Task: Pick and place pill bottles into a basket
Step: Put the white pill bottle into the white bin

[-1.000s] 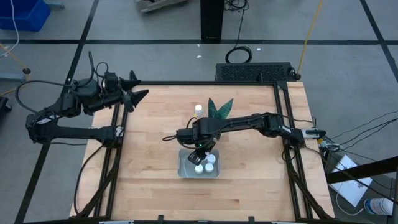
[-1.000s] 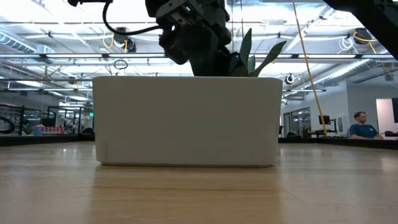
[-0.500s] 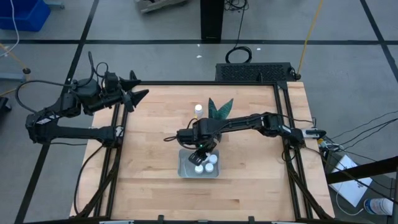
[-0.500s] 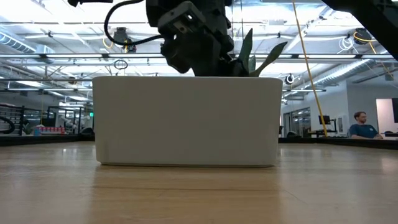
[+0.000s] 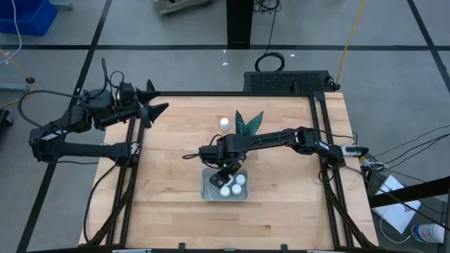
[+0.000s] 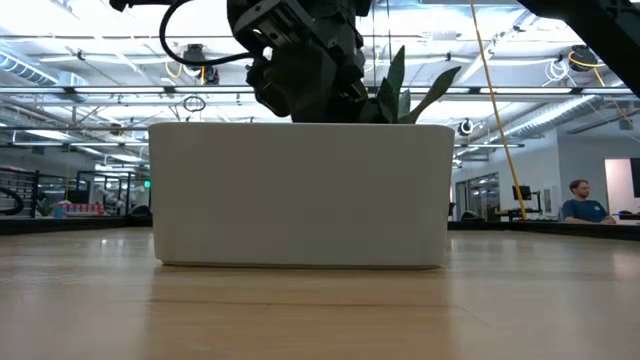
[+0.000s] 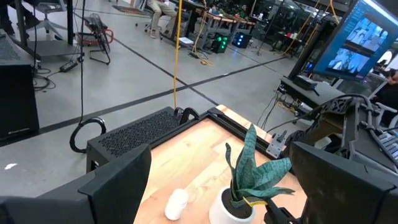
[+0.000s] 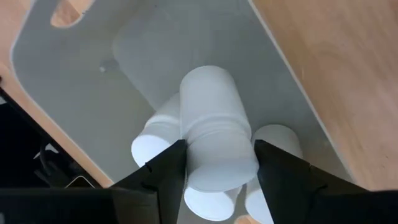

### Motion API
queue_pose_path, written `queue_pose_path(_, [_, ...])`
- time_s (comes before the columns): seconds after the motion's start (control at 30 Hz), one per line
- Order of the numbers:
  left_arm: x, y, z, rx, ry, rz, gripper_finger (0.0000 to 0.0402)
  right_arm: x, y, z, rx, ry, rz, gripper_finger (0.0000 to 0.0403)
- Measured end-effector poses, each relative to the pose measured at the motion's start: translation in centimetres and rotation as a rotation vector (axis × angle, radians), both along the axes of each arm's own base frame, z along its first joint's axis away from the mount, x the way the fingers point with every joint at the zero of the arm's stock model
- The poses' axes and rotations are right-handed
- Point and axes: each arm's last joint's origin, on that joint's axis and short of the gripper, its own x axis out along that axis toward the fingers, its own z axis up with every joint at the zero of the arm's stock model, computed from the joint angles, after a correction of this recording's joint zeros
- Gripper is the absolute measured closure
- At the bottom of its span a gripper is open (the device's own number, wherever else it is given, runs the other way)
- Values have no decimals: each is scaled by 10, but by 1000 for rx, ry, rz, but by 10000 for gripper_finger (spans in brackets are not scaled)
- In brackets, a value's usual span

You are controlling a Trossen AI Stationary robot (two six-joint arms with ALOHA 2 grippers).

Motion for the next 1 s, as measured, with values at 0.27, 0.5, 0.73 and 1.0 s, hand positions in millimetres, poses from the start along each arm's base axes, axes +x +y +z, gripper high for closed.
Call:
queue_pose_path(0.27, [0,0,0,6,4,-1,11,0,0,0,3,-4,-3,213])
queue_pose_path(0.5, [0,0,-1,8,11,-2,11,1,-1,0,-13,-3,-8,182])
queue_pose_path(0.73, [0,0,-1,14,14,-3,11,0,-2,1,-14,-5,-10,170])
queue_pose_path(1.0, [0,0,-1,14,14,-2,11,-4,-2,20,-5,-48,-35,170])
